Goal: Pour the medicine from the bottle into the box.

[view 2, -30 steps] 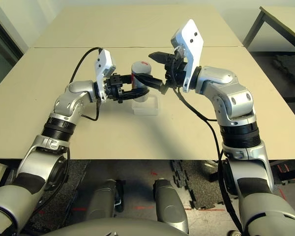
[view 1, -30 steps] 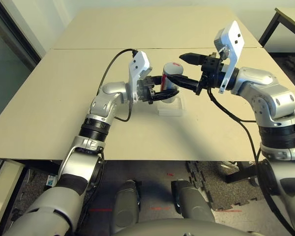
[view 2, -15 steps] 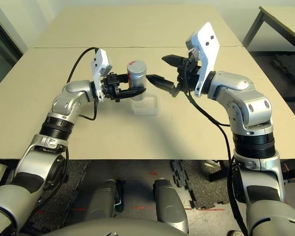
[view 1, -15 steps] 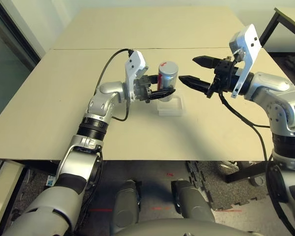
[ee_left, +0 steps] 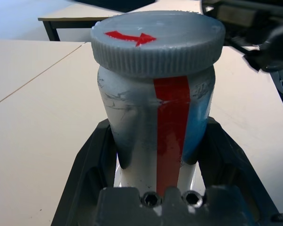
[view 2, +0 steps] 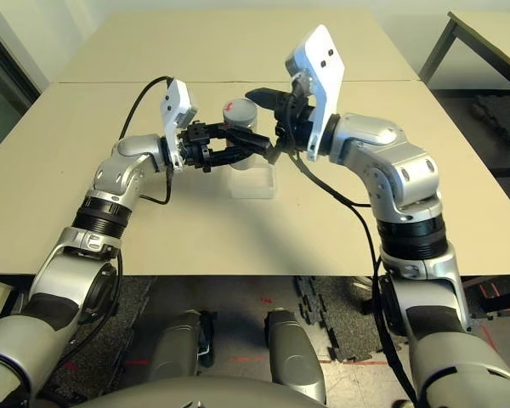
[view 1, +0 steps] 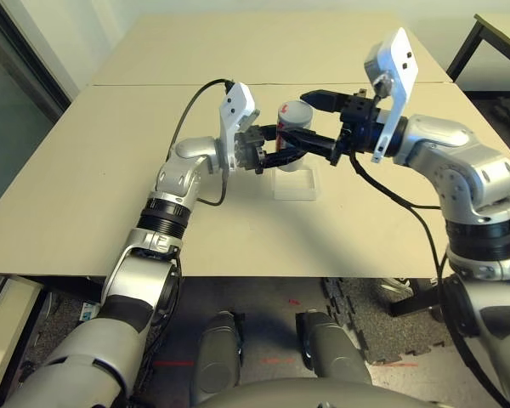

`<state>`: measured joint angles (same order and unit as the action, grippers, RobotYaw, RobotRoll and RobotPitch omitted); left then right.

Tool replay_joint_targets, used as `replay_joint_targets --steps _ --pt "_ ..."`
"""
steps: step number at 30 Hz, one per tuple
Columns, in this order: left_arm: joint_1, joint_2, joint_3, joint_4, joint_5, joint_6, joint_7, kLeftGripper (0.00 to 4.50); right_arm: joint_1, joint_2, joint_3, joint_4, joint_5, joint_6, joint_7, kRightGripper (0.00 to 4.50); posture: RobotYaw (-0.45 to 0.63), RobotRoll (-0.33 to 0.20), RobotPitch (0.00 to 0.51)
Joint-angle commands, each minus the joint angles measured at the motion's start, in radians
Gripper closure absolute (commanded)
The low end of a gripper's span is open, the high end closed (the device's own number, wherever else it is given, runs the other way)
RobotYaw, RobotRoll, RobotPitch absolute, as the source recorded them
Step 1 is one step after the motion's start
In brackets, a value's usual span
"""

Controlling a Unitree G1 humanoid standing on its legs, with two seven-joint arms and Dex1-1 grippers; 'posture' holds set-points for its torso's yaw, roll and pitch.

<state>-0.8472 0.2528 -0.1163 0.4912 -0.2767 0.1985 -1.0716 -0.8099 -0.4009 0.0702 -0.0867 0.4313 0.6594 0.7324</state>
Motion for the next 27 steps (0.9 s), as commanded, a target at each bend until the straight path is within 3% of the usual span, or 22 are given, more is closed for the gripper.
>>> replay_joint_targets --steps 1,27 --pt "-0.001 -0.002 -0.001 -0.013 0.005 0.0 0.001 1.86 -0.025 0.021 0.023 0.032 -0.022 -0.032 0.003 0.0 -0.21 0.0 0.092" --pt "0.008 -0.012 0.0 -0.023 0.0 0.008 0.007 1.86 0.039 -0.031 -0.034 0.046 -0.061 -0.05 -0.014 0.0 -0.22 0.0 0.091"
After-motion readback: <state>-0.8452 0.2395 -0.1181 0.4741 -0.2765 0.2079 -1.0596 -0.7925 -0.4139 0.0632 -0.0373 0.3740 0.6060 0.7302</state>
